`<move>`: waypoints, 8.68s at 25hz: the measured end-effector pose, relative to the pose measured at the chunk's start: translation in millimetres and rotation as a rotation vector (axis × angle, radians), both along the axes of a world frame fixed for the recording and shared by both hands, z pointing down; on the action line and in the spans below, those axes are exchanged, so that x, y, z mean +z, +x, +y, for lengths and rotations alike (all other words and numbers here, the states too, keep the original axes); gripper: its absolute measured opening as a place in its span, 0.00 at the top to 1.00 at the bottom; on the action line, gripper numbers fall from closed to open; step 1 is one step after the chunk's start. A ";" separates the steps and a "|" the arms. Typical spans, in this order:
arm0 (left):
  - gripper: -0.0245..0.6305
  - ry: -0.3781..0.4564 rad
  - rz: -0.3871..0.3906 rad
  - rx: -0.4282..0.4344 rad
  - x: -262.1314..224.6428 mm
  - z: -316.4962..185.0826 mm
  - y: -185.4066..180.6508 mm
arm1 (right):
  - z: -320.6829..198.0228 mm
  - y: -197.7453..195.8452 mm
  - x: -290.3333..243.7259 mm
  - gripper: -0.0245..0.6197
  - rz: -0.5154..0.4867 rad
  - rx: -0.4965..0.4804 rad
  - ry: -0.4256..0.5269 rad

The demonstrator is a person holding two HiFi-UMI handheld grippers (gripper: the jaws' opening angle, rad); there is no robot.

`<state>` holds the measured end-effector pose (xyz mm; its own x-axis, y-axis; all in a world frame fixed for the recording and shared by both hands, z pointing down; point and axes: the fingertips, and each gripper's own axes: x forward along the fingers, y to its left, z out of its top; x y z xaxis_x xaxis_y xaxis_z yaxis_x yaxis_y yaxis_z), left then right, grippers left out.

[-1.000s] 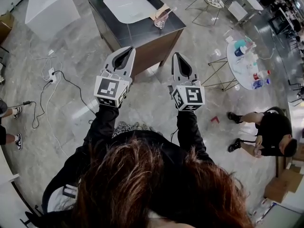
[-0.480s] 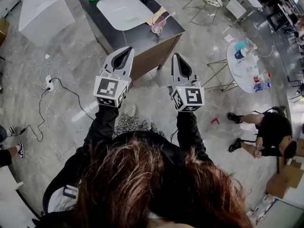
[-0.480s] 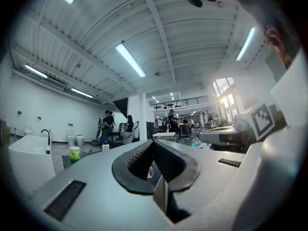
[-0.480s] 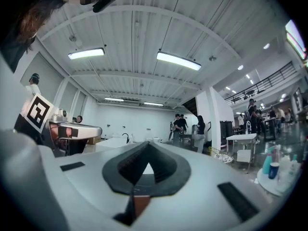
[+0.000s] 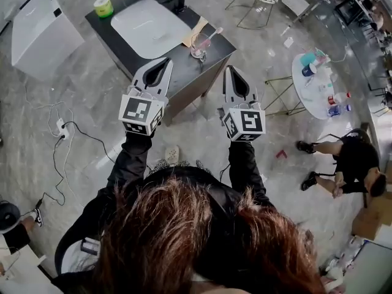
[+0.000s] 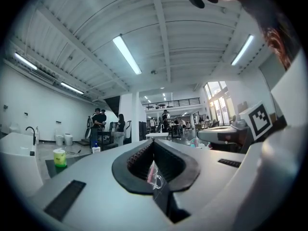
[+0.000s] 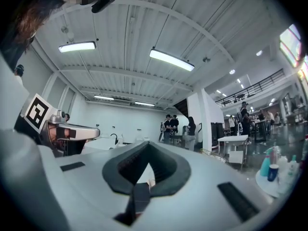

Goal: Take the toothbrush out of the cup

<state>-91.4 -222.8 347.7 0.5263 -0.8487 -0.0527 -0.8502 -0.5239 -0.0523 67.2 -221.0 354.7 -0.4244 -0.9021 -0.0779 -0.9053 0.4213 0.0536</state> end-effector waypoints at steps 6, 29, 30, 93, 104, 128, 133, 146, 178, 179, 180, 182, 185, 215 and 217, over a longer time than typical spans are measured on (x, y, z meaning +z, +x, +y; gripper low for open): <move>0.95 -0.013 0.010 0.084 4.7 -37.3 -2.3 | -35.6 -6.6 -1.0 0.95 -0.007 0.044 0.004; 0.95 -0.086 -0.025 0.228 31.2 -133.1 57.0 | -121.6 20.8 14.0 0.95 0.005 0.032 -0.034; 0.95 -0.090 -0.035 0.234 33.1 -137.9 61.0 | -126.2 23.3 14.8 0.95 0.005 0.031 -0.036; 0.91 -0.411 -0.568 0.535 157.6 -224.3 142.2 | -175.2 50.1 52.1 0.95 0.029 0.024 -0.135; 0.91 -0.348 -0.312 0.453 100.0 -230.5 116.3 | -176.3 27.2 50.0 0.95 0.031 -0.029 -0.125; 0.91 -0.277 -0.028 0.458 -9.8 -202.0 98.2 | -170.6 -32.0 73.8 0.73 0.043 -0.222 -0.216; 0.91 -0.258 -0.015 0.470 -20.8 -195.7 97.0 | -166.3 -48.4 79.5 0.69 0.072 -0.275 -0.238; 0.91 -0.270 -0.014 0.522 -17.1 -181.5 107.3 | -169.4 -61.7 91.8 0.70 0.146 -0.286 -0.266; 0.74 -0.126 0.048 0.462 -32.8 -181.3 88.2 | -172.8 -58.8 76.3 0.90 0.098 -0.238 -0.234; 0.74 -0.124 0.042 0.457 -31.4 -181.0 86.5 | -173.4 -56.8 75.6 0.90 0.096 -0.232 -0.232; 0.74 -0.122 0.038 0.451 -29.8 -180.7 84.2 | -174.1 -54.5 74.6 0.90 0.092 -0.225 -0.229; 0.74 -0.123 0.037 0.436 -26.7 -180.6 78.5 | -175.3 -49.0 71.6 0.90 0.084 -0.210 -0.222; 0.74 -0.133 0.051 0.401 -22.3 -181.8 68.9 | -176.2 -41.1 63.2 0.90 0.072 -0.189 -0.207; 0.95 -0.235 -0.095 0.083 58.1 -177.9 12.7 | -181.3 -13.4 2.6 0.90 0.026 -0.074 -0.050; 0.95 -0.238 -0.092 0.079 61.0 -177.1 11.6 | -181.2 -12.6 2.1 0.90 0.026 -0.067 -0.047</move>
<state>-79.8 -399.9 408.6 0.5844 -0.7879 0.1942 -0.8038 -0.5949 0.0052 54.7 -402.3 356.7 -0.4856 -0.8739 -0.0244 -0.8734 0.4838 0.0557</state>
